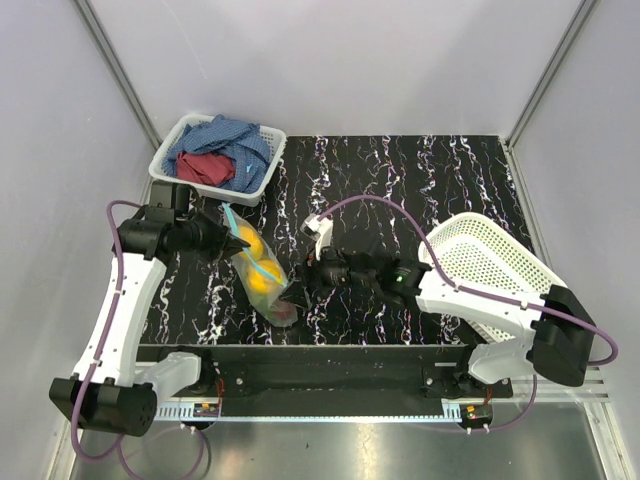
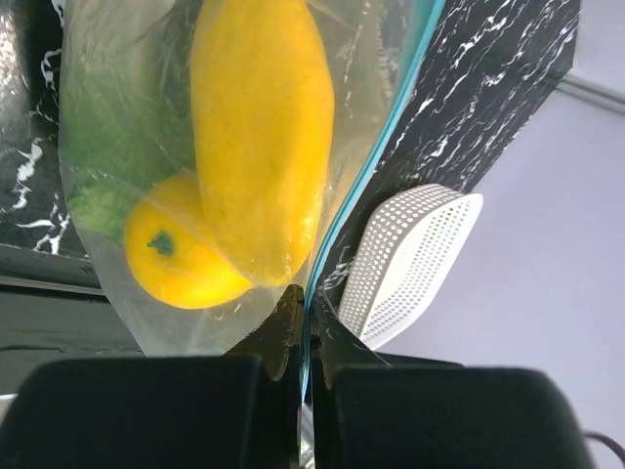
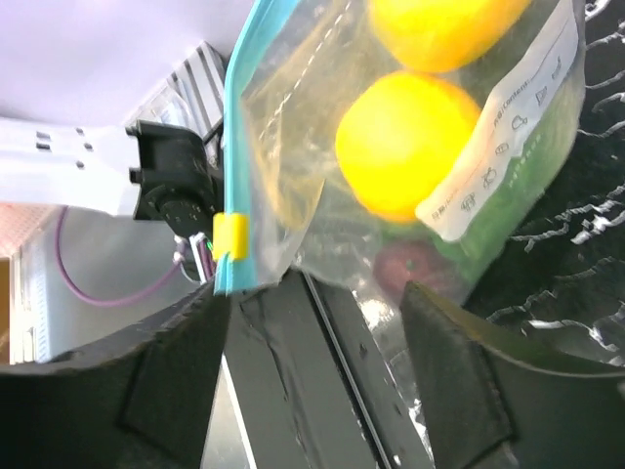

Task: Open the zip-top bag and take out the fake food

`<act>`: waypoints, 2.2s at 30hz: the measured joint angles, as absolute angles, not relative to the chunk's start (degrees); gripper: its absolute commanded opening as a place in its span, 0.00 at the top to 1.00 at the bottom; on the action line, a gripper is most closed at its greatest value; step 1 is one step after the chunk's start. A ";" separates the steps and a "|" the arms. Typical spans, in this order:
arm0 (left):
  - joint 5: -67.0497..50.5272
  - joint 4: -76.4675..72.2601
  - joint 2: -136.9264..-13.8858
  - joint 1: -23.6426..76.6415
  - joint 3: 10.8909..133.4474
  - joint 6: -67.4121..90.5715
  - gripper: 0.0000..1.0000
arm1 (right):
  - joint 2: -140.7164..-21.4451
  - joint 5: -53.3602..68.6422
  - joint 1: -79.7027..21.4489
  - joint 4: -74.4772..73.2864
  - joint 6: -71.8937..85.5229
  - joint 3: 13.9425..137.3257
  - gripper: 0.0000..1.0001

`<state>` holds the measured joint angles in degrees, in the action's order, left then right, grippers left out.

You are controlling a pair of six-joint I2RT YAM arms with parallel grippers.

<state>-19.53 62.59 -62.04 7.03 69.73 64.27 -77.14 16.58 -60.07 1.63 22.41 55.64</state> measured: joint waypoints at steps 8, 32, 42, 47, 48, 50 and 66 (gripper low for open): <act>-20.82 60.75 -59.27 6.94 66.67 69.45 1.00 | -77.71 16.95 -60.07 13.15 25.19 52.38 0.58; -22.59 57.80 -55.83 5.32 63.16 73.84 1.00 | -78.46 19.59 -60.10 19.07 30.06 48.62 0.68; -23.42 57.21 -54.85 4.86 62.19 73.71 0.83 | -78.46 19.16 -60.12 20.69 31.92 48.18 1.00; -23.81 56.69 -53.10 4.86 62.22 68.82 0.47 | -78.35 18.94 -60.12 18.98 31.92 48.23 1.00; -23.86 56.62 -52.47 4.86 62.22 67.00 0.43 | -78.22 19.00 -60.12 18.37 31.75 48.29 1.00; -23.77 56.64 -50.96 4.86 62.33 62.26 0.36 | -77.87 19.20 -60.12 16.53 31.20 48.62 1.00; -30.57 44.71 -45.93 25.21 64.16 26.79 0.34 | -79.20 37.39 -54.02 -5.52 20.95 61.10 1.00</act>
<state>-30.57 44.71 -45.93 25.21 64.16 26.79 -79.20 37.39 -54.02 -5.52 20.95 61.10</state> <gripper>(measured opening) 0.657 0.011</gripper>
